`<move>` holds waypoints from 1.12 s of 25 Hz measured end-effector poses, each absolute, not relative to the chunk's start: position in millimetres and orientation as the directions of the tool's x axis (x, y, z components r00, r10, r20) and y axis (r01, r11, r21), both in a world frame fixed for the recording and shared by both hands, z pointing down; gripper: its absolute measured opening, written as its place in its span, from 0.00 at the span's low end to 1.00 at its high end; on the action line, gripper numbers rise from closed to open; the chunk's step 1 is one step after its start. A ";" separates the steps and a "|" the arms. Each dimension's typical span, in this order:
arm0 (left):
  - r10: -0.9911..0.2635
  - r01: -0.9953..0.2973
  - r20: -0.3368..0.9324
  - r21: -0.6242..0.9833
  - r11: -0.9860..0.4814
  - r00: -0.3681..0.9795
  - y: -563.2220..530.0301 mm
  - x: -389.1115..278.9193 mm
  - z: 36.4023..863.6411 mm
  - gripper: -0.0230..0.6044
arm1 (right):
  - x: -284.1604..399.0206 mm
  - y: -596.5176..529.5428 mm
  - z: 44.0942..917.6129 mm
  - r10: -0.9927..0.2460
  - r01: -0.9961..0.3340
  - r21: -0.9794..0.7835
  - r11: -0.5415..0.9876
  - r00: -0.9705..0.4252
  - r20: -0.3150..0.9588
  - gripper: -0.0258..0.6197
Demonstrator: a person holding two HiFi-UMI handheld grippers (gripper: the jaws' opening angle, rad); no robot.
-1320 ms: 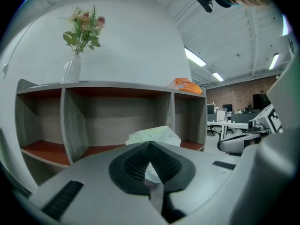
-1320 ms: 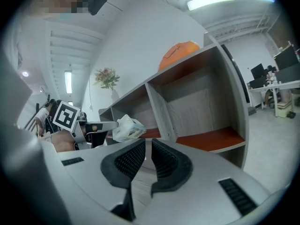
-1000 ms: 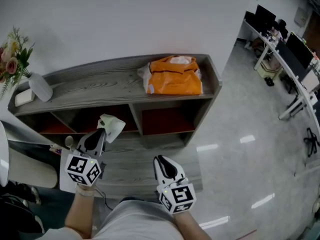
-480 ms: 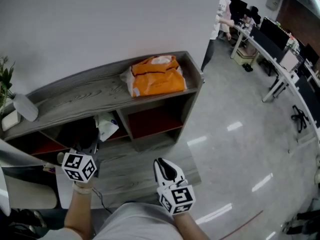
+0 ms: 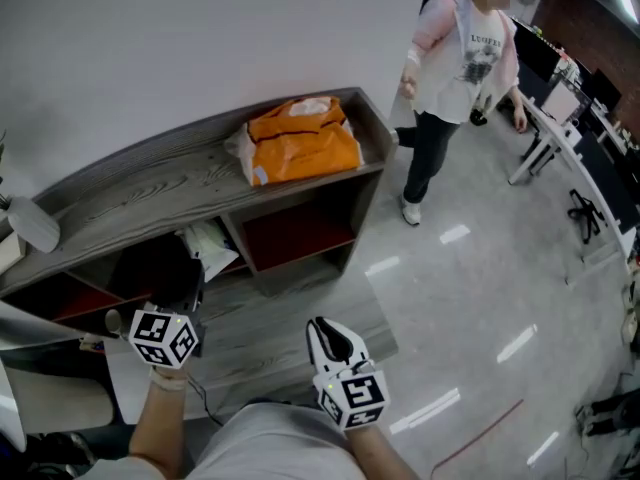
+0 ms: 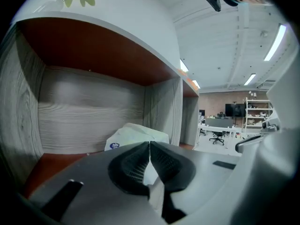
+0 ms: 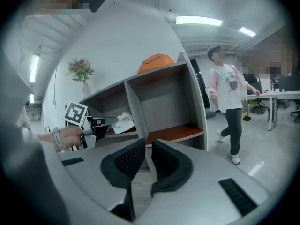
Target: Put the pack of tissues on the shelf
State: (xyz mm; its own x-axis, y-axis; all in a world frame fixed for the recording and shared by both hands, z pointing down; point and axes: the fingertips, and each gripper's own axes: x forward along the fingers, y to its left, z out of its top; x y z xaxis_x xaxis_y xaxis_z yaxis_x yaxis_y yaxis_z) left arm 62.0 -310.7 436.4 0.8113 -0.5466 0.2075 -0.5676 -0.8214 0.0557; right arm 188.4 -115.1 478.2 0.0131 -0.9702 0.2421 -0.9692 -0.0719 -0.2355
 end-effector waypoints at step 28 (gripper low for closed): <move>-0.580 -0.595 0.166 0.061 -0.801 0.798 -302.8 56.3 429.3 0.43 | 183.9 -113.8 481.2 -0.968 -0.969 -0.239 -0.056 -0.006 0.251 0.12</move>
State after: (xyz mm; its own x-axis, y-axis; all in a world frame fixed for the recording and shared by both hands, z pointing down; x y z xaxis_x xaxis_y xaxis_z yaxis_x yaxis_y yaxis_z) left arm 56.3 -302.8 429.3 0.7976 -0.5799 0.1661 -0.5952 -0.8013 0.0606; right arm 183.9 -113.8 481.2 -0.0060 -0.9680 0.2509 -0.9694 -0.0559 -0.2389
